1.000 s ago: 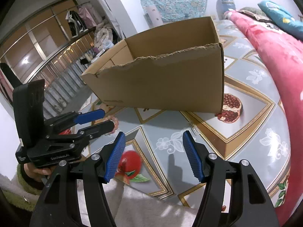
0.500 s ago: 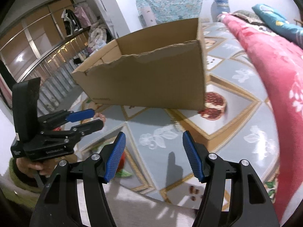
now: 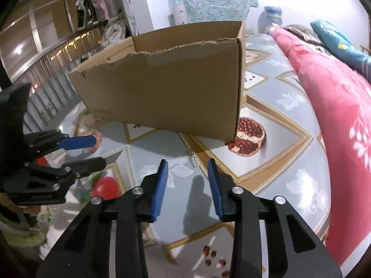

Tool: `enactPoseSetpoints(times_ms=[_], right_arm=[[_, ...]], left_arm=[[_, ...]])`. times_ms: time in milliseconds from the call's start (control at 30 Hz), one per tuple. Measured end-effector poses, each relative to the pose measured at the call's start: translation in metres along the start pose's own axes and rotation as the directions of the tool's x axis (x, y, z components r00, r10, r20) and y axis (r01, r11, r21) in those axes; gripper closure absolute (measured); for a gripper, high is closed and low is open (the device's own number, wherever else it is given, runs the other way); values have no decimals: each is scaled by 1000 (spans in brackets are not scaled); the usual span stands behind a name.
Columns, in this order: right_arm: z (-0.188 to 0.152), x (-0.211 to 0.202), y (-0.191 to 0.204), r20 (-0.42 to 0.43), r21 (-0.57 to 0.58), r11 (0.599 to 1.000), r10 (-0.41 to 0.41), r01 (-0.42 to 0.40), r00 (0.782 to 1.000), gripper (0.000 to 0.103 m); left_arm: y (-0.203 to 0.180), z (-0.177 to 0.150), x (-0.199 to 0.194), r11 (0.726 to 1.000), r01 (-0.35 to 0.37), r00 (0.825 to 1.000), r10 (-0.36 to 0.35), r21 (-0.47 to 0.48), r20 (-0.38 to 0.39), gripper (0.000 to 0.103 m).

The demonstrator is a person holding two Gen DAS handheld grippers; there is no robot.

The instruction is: Organize jewelry

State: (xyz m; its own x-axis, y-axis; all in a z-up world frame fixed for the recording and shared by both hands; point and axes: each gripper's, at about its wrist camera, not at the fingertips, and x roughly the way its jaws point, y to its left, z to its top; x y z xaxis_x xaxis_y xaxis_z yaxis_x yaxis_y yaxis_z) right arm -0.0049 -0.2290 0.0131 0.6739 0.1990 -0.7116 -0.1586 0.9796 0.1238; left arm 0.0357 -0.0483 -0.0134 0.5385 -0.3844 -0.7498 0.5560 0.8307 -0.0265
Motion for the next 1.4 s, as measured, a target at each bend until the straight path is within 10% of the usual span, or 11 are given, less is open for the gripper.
enactPoseSetpoints(times_ms=[467,1400], right_arm=[[13,26,-1,-63,-144,989,-21,12,998,98],[22,-18,1,-25,4,987,160,-160,987,99]], left_arm=[[-3,0,13,999,36,999,-36,17,-15,51],[28,-12,-16,998,-69,998,69,4,4,59]])
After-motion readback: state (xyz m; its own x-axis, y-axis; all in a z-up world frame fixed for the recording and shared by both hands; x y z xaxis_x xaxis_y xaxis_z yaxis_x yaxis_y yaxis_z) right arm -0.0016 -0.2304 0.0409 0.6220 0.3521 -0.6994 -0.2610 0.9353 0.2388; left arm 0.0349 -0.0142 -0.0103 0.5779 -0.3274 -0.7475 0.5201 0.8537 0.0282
